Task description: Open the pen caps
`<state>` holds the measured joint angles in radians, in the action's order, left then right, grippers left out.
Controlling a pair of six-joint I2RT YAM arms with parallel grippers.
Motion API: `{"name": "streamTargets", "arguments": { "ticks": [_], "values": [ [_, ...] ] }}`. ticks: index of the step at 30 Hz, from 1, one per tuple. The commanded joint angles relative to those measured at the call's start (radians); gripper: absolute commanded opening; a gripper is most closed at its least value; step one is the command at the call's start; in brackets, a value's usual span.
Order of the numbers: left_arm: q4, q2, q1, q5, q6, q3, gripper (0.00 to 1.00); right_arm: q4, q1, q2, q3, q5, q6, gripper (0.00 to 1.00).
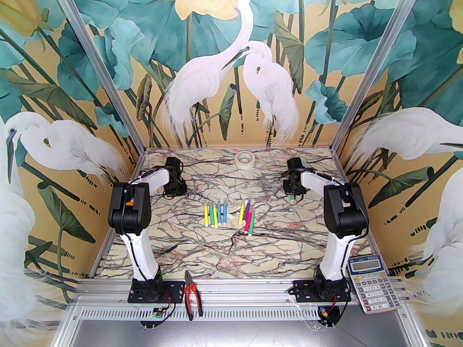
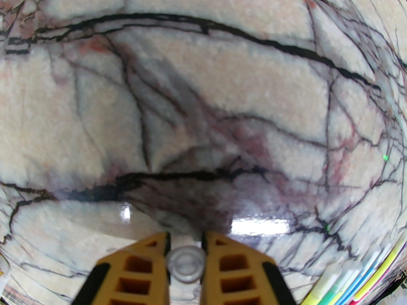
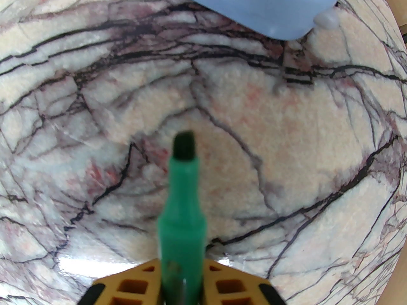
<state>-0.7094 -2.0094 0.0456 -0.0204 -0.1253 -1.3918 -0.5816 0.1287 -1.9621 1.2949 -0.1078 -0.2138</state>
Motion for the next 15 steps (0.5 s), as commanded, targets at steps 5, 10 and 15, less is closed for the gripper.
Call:
{"name": "streamTargets", "arguments": {
  "ticks": [5,10,15],
  "values": [
    [-0.033,-0.061,-0.007,0.015,0.021,-0.018,0.20,-0.029,-0.008,-0.020,0.030,-0.008,-0.017,0.25],
    [-0.036,-0.063,-0.009,0.016,0.023,-0.019,0.24,-0.038,-0.009,-0.018,0.030,-0.026,-0.017,0.27],
    [-0.038,-0.063,-0.009,0.022,0.021,-0.019,0.27,-0.042,-0.008,-0.014,0.030,-0.035,-0.017,0.29]
  ]
}}
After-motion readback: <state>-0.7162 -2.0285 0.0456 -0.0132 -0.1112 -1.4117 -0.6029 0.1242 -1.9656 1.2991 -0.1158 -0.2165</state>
